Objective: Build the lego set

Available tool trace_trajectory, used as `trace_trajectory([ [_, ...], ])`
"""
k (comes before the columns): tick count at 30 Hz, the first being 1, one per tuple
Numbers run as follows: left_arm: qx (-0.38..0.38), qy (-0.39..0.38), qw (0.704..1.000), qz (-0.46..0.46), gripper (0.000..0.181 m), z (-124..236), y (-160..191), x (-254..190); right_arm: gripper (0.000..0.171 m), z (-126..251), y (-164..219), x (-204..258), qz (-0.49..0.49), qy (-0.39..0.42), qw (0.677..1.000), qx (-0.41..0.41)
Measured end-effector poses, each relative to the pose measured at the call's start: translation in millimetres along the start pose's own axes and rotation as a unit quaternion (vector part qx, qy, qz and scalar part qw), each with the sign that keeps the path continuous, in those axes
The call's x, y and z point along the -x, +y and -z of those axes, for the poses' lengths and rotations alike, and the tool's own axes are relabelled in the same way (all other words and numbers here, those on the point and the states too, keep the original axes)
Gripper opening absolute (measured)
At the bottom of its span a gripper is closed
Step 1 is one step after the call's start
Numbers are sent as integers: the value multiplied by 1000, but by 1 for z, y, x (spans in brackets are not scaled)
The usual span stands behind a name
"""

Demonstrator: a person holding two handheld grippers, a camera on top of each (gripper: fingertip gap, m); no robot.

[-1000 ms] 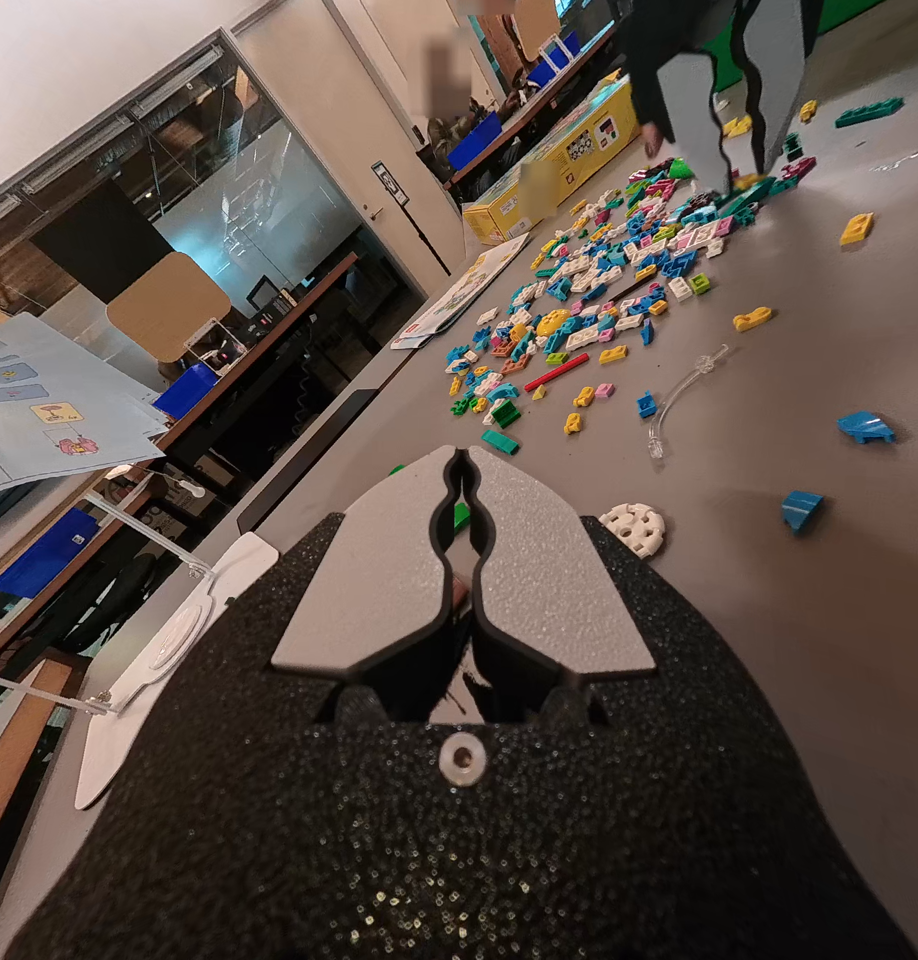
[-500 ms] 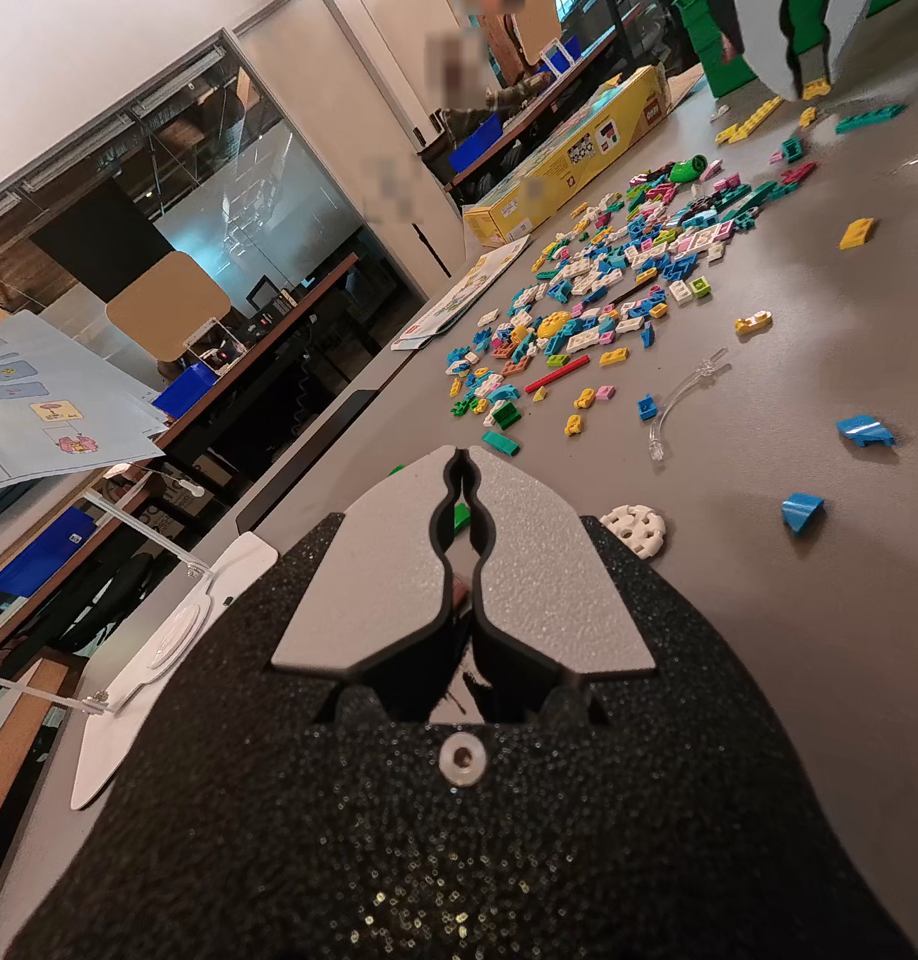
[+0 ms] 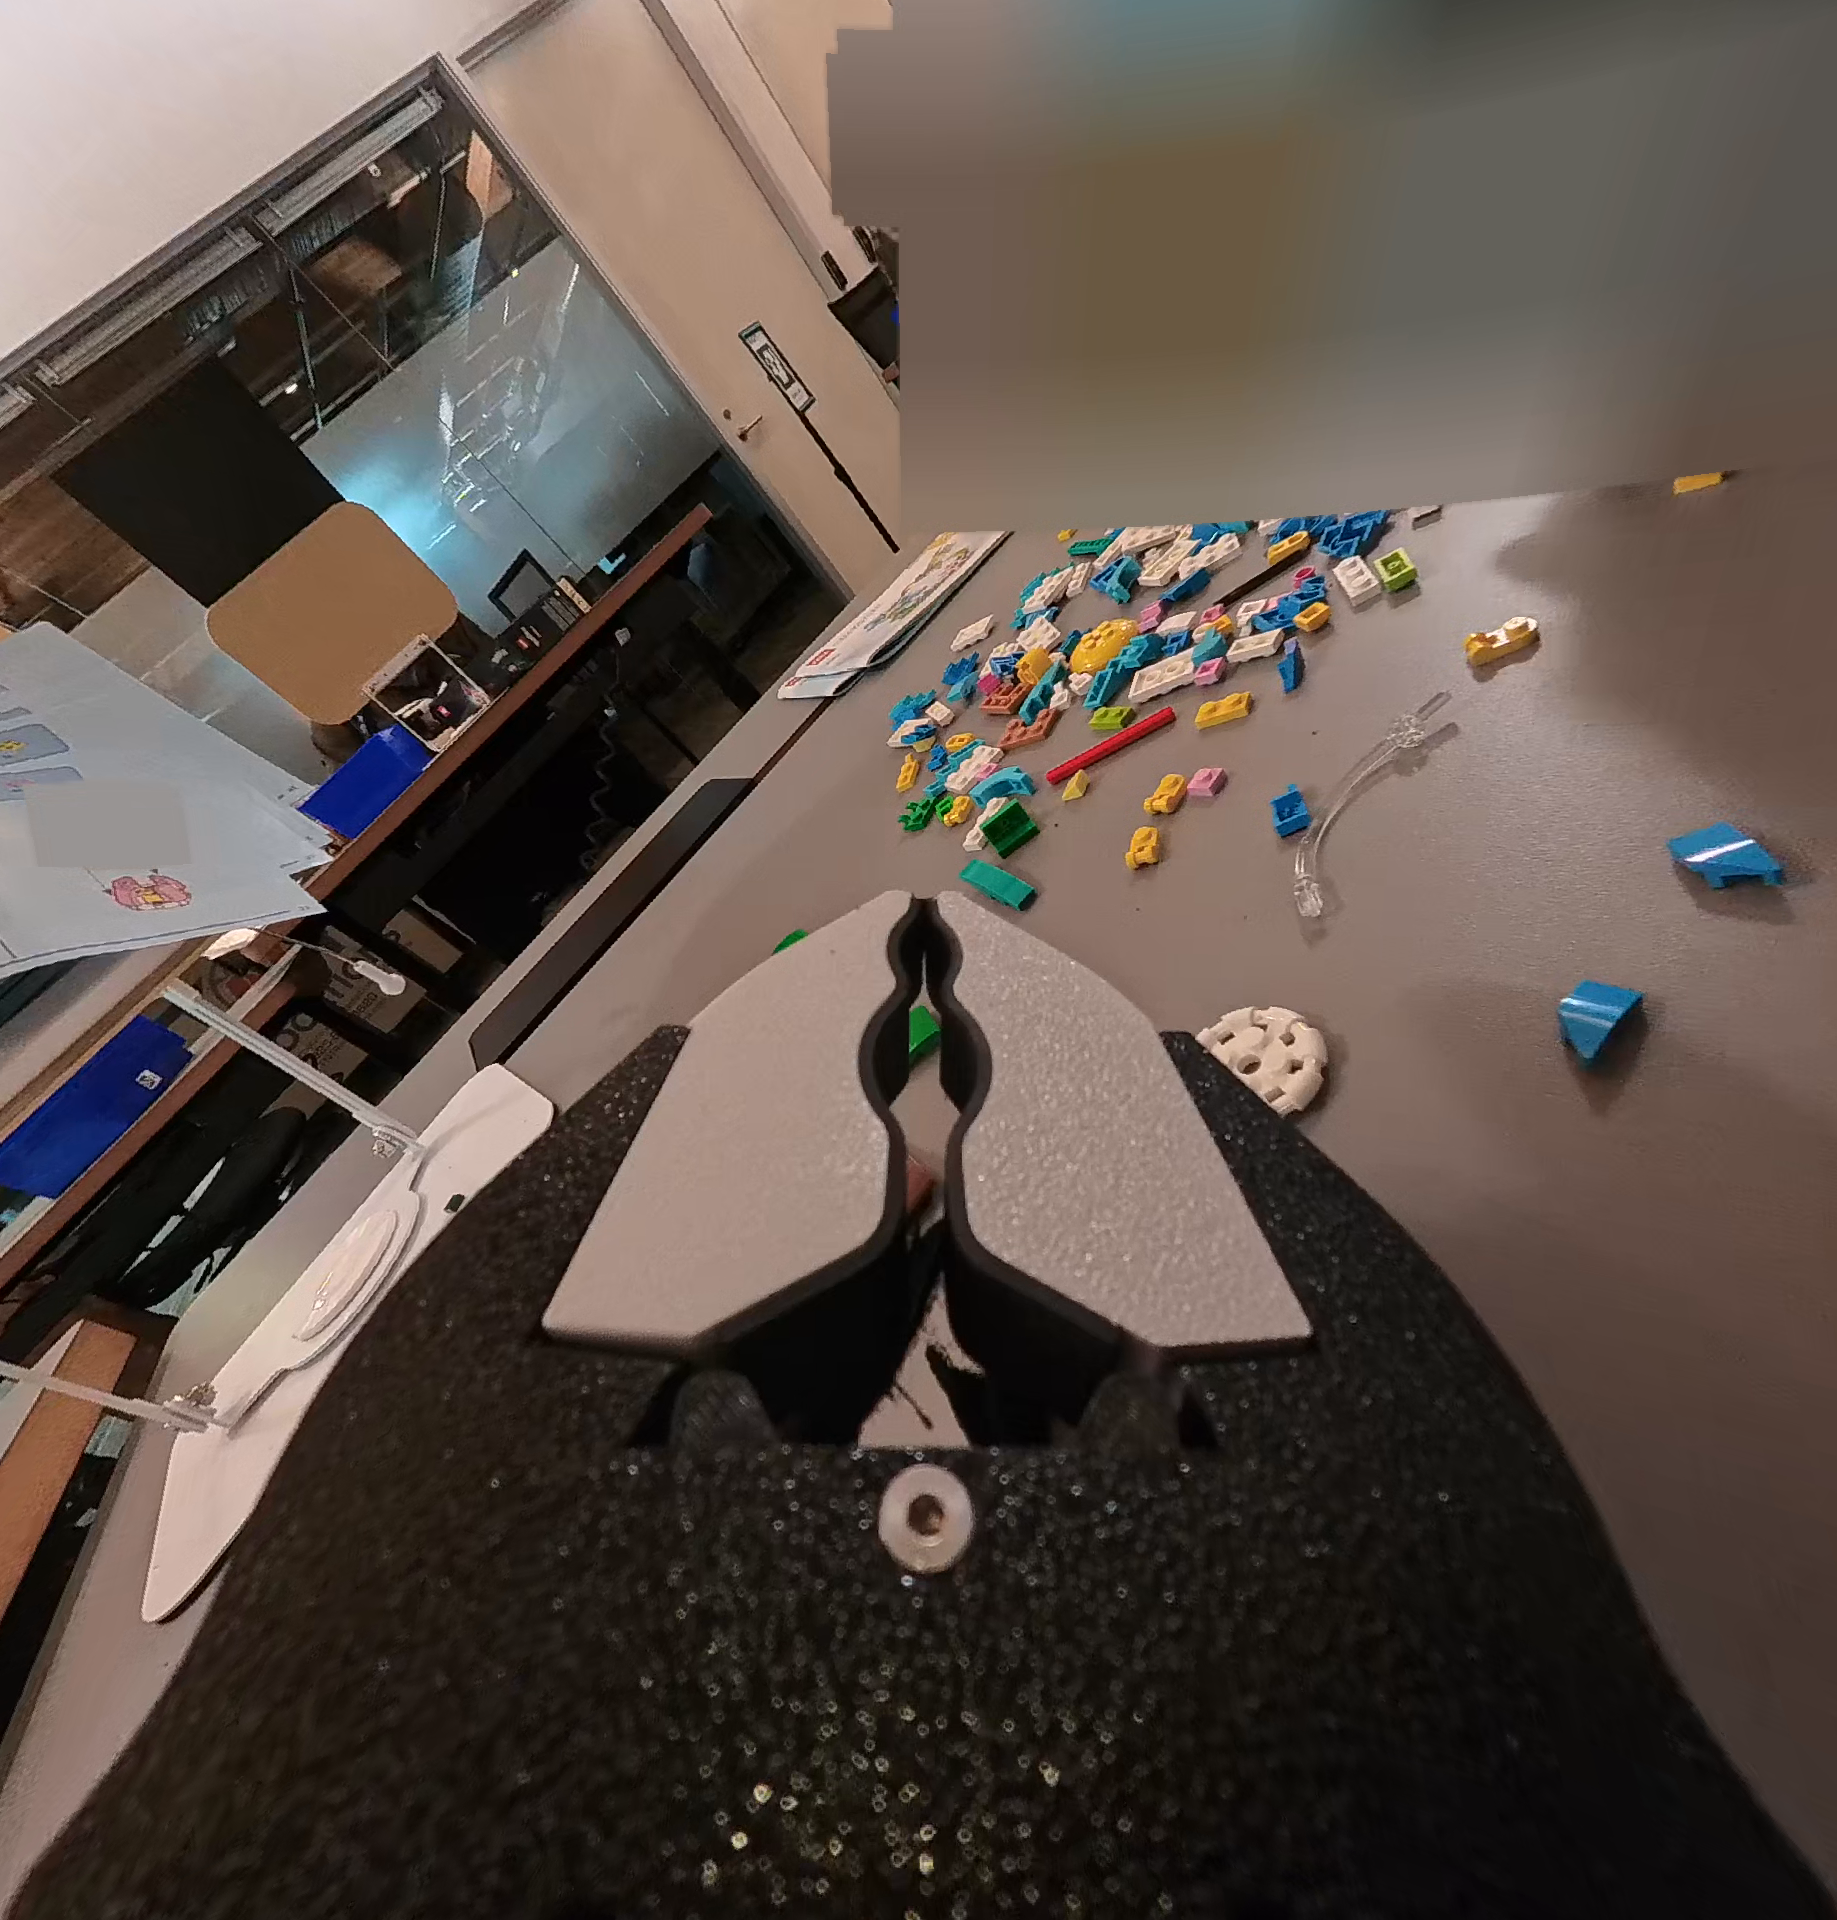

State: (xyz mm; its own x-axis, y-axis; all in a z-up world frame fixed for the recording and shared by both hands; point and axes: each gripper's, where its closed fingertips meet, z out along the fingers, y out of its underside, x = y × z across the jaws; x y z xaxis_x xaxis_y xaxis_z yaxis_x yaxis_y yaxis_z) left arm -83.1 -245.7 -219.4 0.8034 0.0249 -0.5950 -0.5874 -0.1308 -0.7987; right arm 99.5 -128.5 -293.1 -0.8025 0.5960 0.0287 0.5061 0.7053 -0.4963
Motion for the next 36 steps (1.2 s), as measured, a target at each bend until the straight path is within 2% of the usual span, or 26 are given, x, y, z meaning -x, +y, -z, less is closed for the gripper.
trace_trajectory([
  [4,1,1,1000,0,0,0,0,0,17,-4,-9,2,-19,-6,999,-34],
  [6,1,1,1000,0,0,0,0,0,7,-5,-10,0,-15,9,999,-34],
  [10,2,-1,1000,2,0,0,1,1,6,6,2,-2,-22,57,998,-23],
  [14,1,1,1000,5,0,0,0,1,6,57,50,-24,-127,178,976,-26],
  [18,0,2,1000,5,0,0,0,0,6,96,122,-31,-240,290,925,47],
  [22,0,2,1000,5,0,0,0,0,6,101,153,-24,-281,305,906,89],
  [25,0,2,1000,4,0,0,0,0,8,99,158,-29,-281,311,902,102],
  [26,0,2,1000,3,0,0,0,0,12,101,150,-36,-283,322,899,88],
  [28,2,2,1000,2,0,0,0,-1,18,98,105,-51,-275,324,905,7],
  [31,2,2,1000,1,0,0,0,-1,21,64,14,-50,-233,232,937,-116],
  [33,3,2,1000,0,0,0,0,-1,22,31,-22,-40,-189,177,958,-120],
  [36,2,2,1000,-1,0,0,0,-2,22,-6,-51,-29,-153,134,972,-113],
])
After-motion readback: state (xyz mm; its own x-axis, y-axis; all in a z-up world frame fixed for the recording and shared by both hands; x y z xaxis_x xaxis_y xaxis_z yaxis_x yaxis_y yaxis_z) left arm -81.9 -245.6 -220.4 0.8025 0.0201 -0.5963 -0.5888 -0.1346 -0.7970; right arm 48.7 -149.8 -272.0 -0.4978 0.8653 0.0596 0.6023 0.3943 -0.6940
